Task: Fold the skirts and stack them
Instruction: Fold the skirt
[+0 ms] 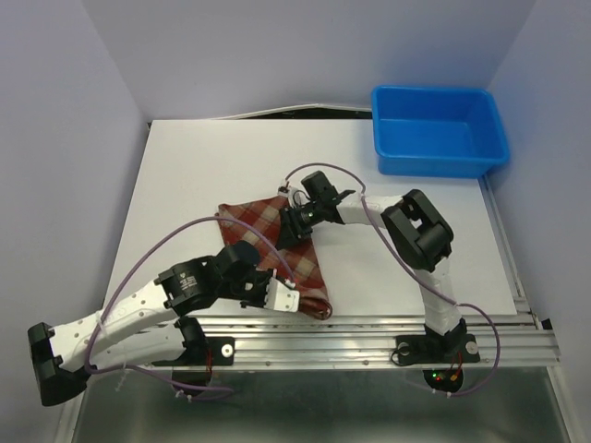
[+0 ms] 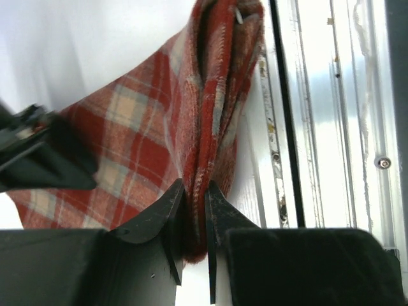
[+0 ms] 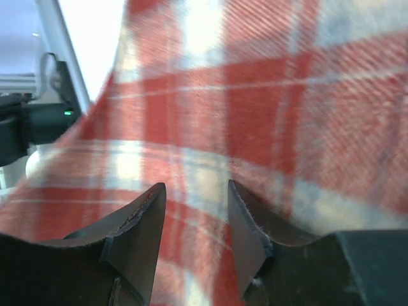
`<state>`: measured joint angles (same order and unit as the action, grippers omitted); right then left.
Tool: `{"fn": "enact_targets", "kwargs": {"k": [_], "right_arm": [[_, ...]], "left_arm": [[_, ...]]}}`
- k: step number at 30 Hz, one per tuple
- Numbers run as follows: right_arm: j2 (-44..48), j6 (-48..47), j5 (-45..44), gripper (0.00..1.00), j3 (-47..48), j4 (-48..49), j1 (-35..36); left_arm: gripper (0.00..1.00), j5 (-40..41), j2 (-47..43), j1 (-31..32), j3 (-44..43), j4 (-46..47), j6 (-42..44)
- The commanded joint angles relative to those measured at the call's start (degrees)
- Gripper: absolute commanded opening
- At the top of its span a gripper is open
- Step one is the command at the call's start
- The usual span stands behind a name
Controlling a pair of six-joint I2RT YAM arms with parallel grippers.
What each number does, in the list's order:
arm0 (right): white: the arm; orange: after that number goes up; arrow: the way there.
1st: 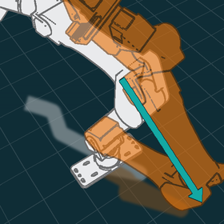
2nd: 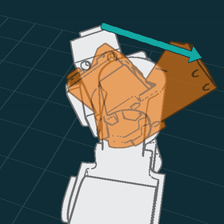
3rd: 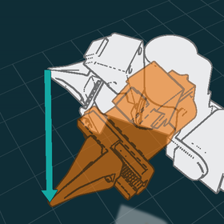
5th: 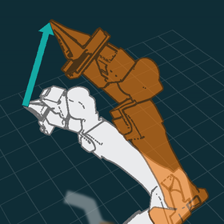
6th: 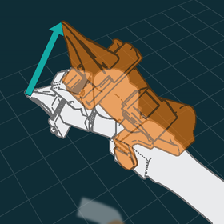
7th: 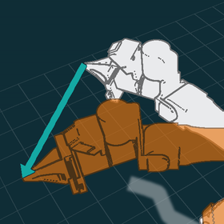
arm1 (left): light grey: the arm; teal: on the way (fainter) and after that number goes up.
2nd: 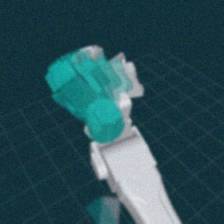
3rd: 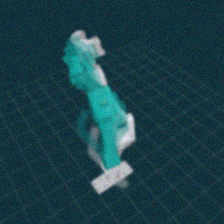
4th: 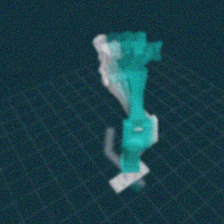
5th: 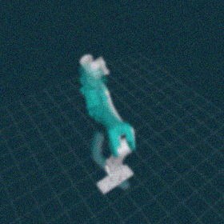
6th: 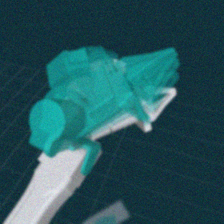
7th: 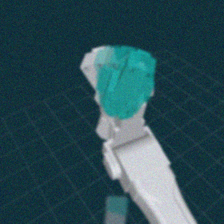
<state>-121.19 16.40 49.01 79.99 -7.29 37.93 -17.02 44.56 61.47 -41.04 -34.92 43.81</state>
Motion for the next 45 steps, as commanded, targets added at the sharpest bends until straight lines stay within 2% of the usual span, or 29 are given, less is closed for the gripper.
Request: {"fn": "enact_targets", "kwargs": {"k": [1, 5, 8, 12, 16, 19, 24, 29, 33, 35, 39, 45], "right_arm": [[-4.41, 1.26, 0.21, 0.49, -1.40, 5.17, 1.35], [-6.08, -0.76, 0.64, 0.49, -4.92, 4.83, 2.50], [-5.21, -1.28, 1.26, 0.48, -7.90, 4.56, 3.81], [-2.57, -3.74, 1.43, 0.48, -10.54, 2.03, 3.82], [0.07, -8.04, -0.05, 0.49, -9.50, -3.60, 3.82], [1.74, -10.86, -2.95, 0.55, -5.22, -8.61, 3.82], [2.97, -12.01, -11.03, 0.61, 3.41, -12.57, 3.29], [0.87, -12.45, -13.94, 0.64, 13.34, -14.86, 1.62], [-3.78, -13.15, -15.78, 0.66, 22.55, -15.65, 1.00], [-5.80, -12.89, -16.66, 0.71, 25.64, -15.48, 0.48], [-13.87, -10.61, -17.37, 0.75, 35.73, -14.08, -0.57], [-22.77, -8.49, -18.25, 0.82, 45.42, -10.91, -1.19]], "left_arm": [[0.00, -5.13, 1.93, -6.79, -5.45, 0.73, -0.66], [0.00, -11.36, 6.84, -17.67, -11.06, 1.08, -1.10], [0.00, -15.06, 10.71, -22.08, -14.41, 1.17, -0.31], [0.00, -19.19, 15.19, -31.03, -17.67, -0.58, 2.15], [0.00, -21.83, 18.54, -35.79, -19.17, -2.61, 4.00], [0.00, -23.32, 20.04, -38.00, -18.21, -3.05, 4.26], [0.00, -24.73, 19.00, -38.53, -16.10, -4.81, 6.11], [0.00, -25.87, 16.71, -38.62, -14.25, -6.48, 8.83], [0.00, -27.10, 15.83, -38.53, -13.46, -9.10, 11.02], [0.00, -27.90, 15.56, -38.62, -13.19, -10.52, 13.39], [0.00, -28.34, 14.33, -38.53, -12.49, -12.19, 15.77], [0.00, -28.16, 13.54, -38.53, -11.96, -13.95, 16.92]]}}
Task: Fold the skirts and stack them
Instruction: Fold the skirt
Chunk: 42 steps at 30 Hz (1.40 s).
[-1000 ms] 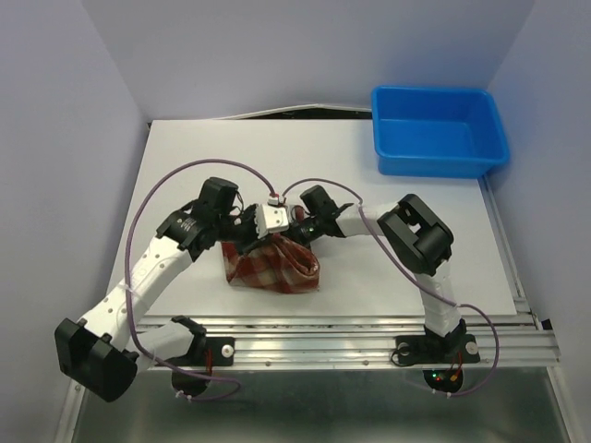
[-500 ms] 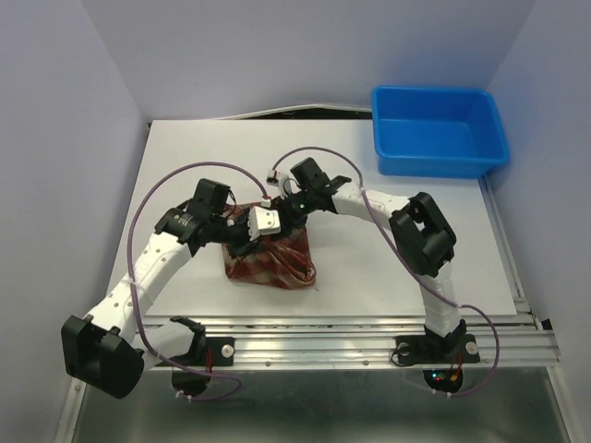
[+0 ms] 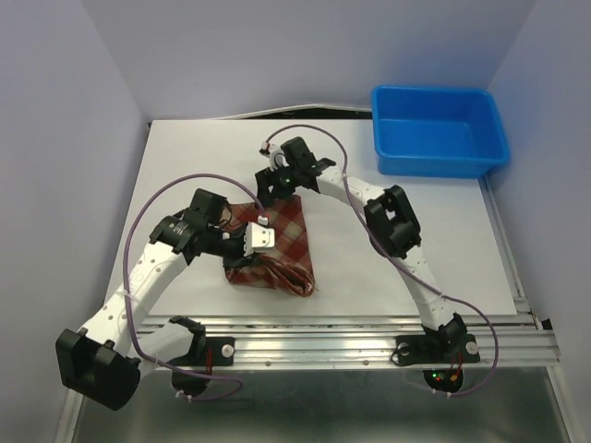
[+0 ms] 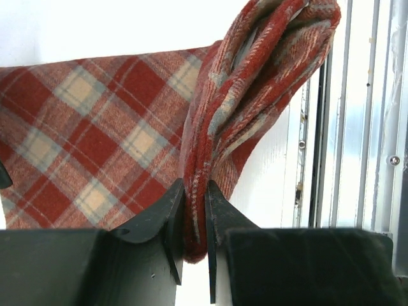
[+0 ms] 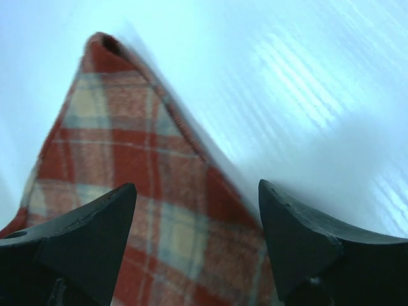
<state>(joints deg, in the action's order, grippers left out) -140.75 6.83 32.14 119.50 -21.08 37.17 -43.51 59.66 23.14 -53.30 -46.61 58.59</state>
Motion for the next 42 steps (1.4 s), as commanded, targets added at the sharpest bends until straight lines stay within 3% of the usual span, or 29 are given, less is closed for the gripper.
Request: {"fn": "enact_targets", "kwargs": {"k": [1, 4, 7, 8, 11, 17, 28, 42], "right_arm": [[-4.26, 0.91, -1.38, 0.83, 7.22, 2.89, -0.43], [-6.64, -0.32, 0.02, 0.81, 6.80, 3.32, -0.43], [-6.21, -0.85, 4.15, 0.65, 1.36, 4.64, -0.43], [-5.68, -0.94, 5.55, 0.55, -0.39, 4.99, -0.43], [-1.65, -1.20, 9.95, 0.41, -11.26, 7.53, -0.43], [3.02, -2.17, 12.94, 0.27, -20.44, 9.48, -0.43], [4.43, -2.43, 16.99, 0.26, -25.20, 10.36, 0.10], [3.46, -2.52, 18.22, 0.28, -23.79, 8.87, 0.10]], "left_arm": [[0.00, -1.84, -1.65, -0.20, 0.21, -2.34, 1.97], [0.00, -1.76, -1.91, -0.20, -0.40, -1.56, 0.57], [0.00, -0.53, -1.83, -0.37, -1.02, 2.02, -3.81], [0.00, 0.60, -1.65, -0.55, -1.19, 3.44, -5.83], [0.00, -0.43, 1.41, -2.74, -3.64, 6.61, -12.51], [0.00, -2.99, 8.97, -9.50, -7.87, 9.52, -16.40], [0.00, -2.29, 18.56, -14.61, -10.95, 17.77, -20.18], [0.00, 4.39, 25.86, -14.79, -10.34, 29.37, -21.50]]}}
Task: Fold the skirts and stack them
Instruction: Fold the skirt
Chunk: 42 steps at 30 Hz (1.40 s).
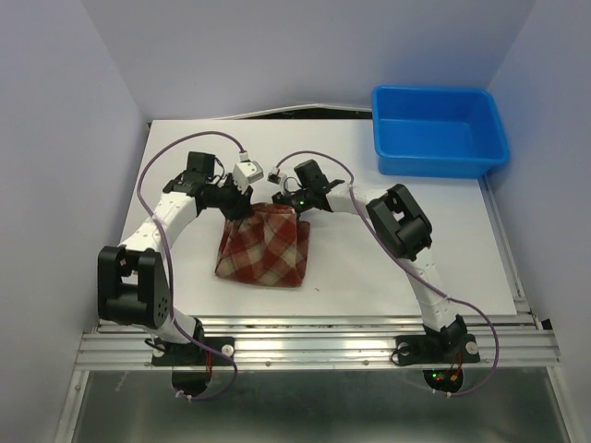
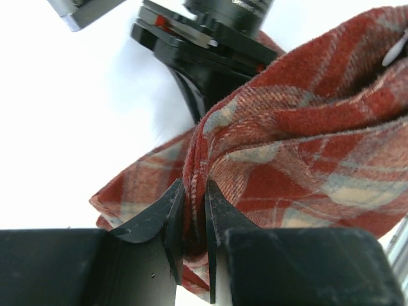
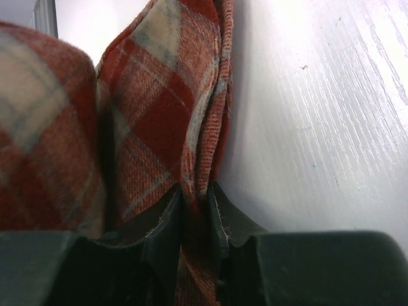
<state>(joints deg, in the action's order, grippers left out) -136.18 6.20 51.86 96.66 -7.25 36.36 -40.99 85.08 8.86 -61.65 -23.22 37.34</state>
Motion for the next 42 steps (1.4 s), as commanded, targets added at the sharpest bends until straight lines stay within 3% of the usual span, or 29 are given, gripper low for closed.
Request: {"fn": "enact_targets", "kwargs": {"k": [1, 7, 11, 17, 22, 26, 27, 30, 33, 36, 42], "right_arm": [[-1.19, -1.89, -1.58, 0.29, -0.78, -5.15, 0.91], [-1.28, -3.12, -3.42, 0.41, -0.34, -6.37, 0.91], [-1.46, -4.87, -8.51, 0.63, 1.33, -8.48, 0.91], [-0.93, -5.32, -16.77, 0.73, 4.49, -10.07, 0.29], [-0.23, -5.58, -28.54, 0.81, 7.31, -10.77, -2.07], [1.44, -4.88, -31.29, 0.85, 9.94, -11.65, -4.54], [2.23, -4.79, -31.72, 0.93, 10.99, -12.43, -5.85], [3.46, -4.70, -32.52, 0.95, 12.76, -14.11, -7.79], [6.53, -4.79, -32.26, 0.94, 13.90, -16.83, -10.07], [9.34, -4.09, -31.56, 0.91, 13.29, -17.62, -11.83], [17.60, 1.43, -18.49, 0.77, 6.89, -19.04, -13.16]], "left_arm": [[0.00, 3.10, 0.79, -0.51, -1.81, 6.52, -0.17], [0.02, 5.30, 3.07, -0.51, 0.03, 8.80, 1.07], [0.08, 6.36, 4.92, -0.51, 0.83, 9.60, 1.33], [0.12, 5.93, 7.12, -0.51, 1.44, 10.04, 2.47], [0.17, 5.93, 6.59, -0.51, 1.88, 9.95, 2.47], [0.20, 5.84, 6.42, -0.51, 1.44, 9.60, 1.68], [0.22, 5.92, 6.42, -0.51, 1.18, 9.86, 0.90], [0.32, 5.92, 6.77, -0.60, -0.31, 9.08, -0.07], [0.48, 5.92, 6.86, -1.65, -3.82, 8.20, -2.44], [0.56, 5.48, 5.81, -2.97, -5.94, 7.32, -4.03], [0.58, 2.59, 1.42, -4.82, -6.56, 3.46, -5.79]]}}
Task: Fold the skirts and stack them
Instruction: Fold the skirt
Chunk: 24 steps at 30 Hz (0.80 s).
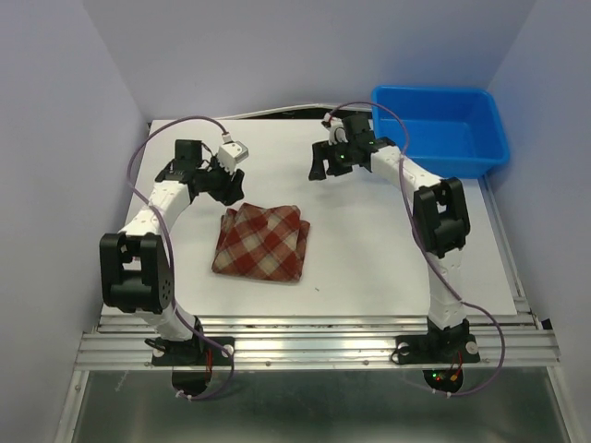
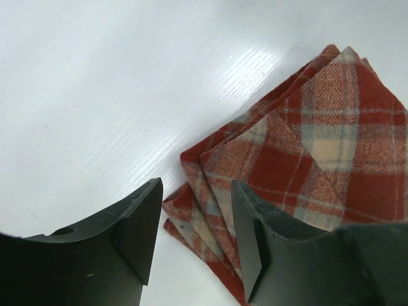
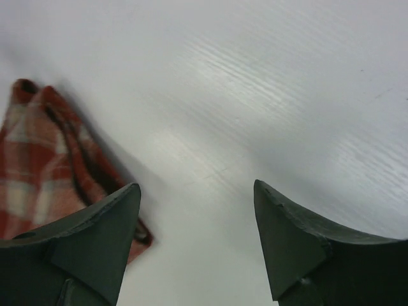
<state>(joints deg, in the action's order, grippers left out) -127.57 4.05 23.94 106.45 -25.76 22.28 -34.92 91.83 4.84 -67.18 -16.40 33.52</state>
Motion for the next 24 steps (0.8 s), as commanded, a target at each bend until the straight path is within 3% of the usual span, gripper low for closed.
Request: {"fn": "enact_targets", "kwargs": {"k": [1, 9, 24], "right_arm": [[9.70, 4.46, 11.11, 0.75, -3.88, -0.52, 0.92], [11.12, 13.51, 20.44, 0.63, -14.78, 3.52, 0.92], [10.06, 14.14, 20.18, 0.63, -22.52, 7.48, 6.63]], "left_arm": [[0.57, -4.19, -5.70, -0.71, -0.50, -3.63, -2.05], [0.53, -5.43, -2.55, -0.71, 2.84, -1.00, -7.49], [0.49, -3.67, 7.65, -0.71, 2.40, 5.42, -12.16]]}}
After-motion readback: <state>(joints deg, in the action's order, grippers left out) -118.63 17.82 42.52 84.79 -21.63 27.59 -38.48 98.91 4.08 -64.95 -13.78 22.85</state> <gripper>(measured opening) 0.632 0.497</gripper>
